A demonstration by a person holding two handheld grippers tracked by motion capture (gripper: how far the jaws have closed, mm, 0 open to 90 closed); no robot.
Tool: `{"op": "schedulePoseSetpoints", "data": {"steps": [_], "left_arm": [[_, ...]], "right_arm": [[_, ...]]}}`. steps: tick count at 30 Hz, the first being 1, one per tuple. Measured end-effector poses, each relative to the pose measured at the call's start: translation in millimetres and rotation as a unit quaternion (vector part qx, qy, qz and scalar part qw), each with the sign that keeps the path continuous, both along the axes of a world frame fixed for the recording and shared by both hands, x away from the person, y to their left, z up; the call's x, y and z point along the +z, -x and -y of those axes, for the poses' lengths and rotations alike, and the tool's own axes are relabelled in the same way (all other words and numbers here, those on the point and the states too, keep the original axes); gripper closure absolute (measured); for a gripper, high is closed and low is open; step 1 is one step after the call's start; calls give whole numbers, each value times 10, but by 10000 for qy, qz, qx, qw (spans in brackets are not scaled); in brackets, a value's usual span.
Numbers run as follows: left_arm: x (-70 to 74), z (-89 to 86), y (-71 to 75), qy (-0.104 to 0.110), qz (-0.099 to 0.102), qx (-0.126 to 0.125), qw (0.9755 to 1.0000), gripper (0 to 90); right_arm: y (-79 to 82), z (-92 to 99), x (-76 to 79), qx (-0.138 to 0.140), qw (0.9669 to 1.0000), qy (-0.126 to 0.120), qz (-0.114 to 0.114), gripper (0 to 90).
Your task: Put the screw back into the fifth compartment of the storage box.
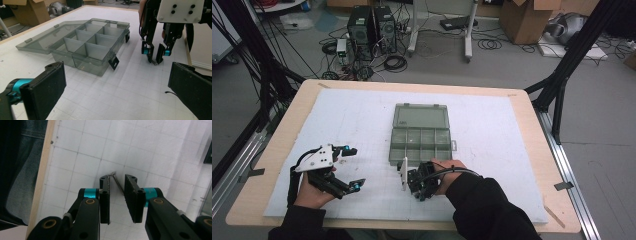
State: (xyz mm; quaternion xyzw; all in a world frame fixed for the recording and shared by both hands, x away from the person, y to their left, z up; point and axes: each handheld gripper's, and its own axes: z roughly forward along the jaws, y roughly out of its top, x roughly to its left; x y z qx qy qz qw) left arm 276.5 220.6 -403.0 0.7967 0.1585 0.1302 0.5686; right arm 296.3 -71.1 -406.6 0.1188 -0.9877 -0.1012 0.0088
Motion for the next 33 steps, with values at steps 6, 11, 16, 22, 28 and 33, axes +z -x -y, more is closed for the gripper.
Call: {"op": "schedulePoseSetpoints", "data": {"steps": [6,11,16,22,28,33], "left_arm": [[4,-1,4,-4,-1,6,10000,18],[4,1,4,-13,8,7,10000,18],[4,-2,2,-7,8,7,10000,18],[4,10,3,-23,7,-7,10000,18],[3,2,2,-33,12,1,10000,18],[1,-3,0,-19,5,8,10000,18]], "right_arm": [[14,-24,4,-79,9999,114,18,768],[16,-39,6,-89,9998,163,17,827],[21,-54,3,-89,9997,217,4,868],[44,-115,8,-124,9989,437,65,870],[38,-124,9,-61,9990,427,100,876],[32,-8,32,-162,9998,64,72,876]]}}
